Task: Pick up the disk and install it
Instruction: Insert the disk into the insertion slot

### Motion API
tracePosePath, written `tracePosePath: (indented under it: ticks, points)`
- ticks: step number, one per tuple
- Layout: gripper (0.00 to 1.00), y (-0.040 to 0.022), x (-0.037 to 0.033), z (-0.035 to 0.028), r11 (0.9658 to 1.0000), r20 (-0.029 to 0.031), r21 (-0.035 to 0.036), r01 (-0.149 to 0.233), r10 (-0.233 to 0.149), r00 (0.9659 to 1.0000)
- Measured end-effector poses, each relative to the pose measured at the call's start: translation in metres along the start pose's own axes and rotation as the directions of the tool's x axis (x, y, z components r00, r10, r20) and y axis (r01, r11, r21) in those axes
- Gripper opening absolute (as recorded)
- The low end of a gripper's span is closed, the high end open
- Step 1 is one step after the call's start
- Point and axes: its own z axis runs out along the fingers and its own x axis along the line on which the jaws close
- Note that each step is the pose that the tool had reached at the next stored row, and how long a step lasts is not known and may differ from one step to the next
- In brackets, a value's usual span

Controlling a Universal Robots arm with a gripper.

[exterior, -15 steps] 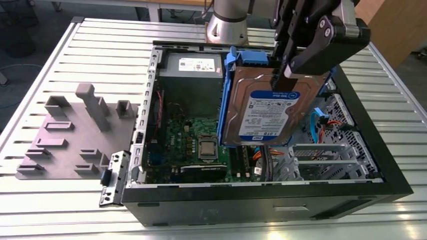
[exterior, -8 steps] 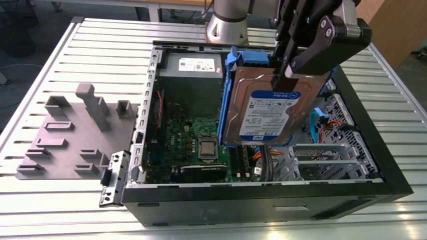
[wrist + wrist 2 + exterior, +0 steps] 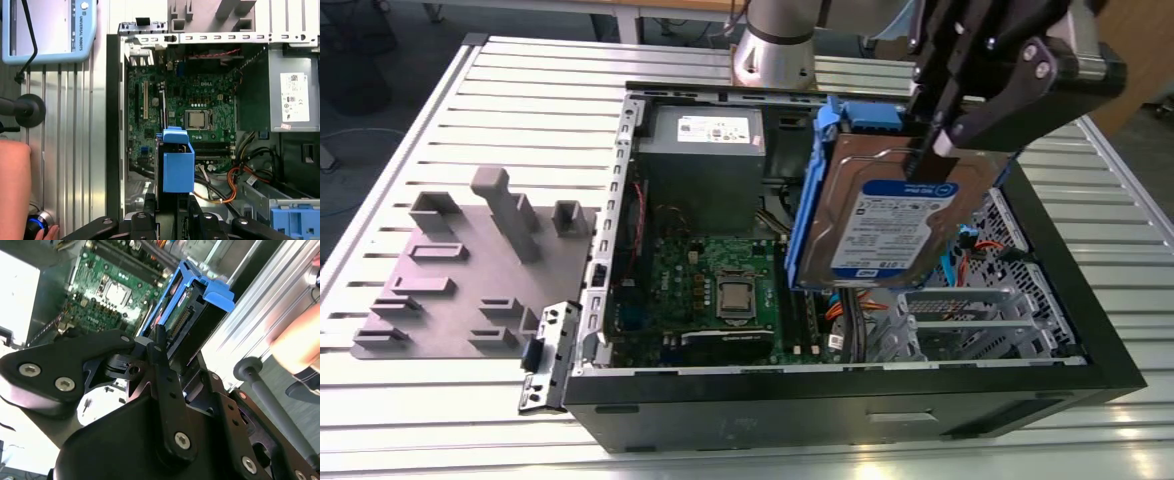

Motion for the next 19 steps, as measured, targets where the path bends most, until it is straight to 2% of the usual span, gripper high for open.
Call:
tracePosePath:
  ticks: [14,19]
  points:
    - [0.35,-0.0633,-0.0016,-0.0004,1.0,-0.0002,-0.0044,0.0,0.0,1.0]
    - [0.35,-0.0841,-0.0021,-0.0006,1.0,-0.0002,-0.0058,0.0,0.0,1.0]
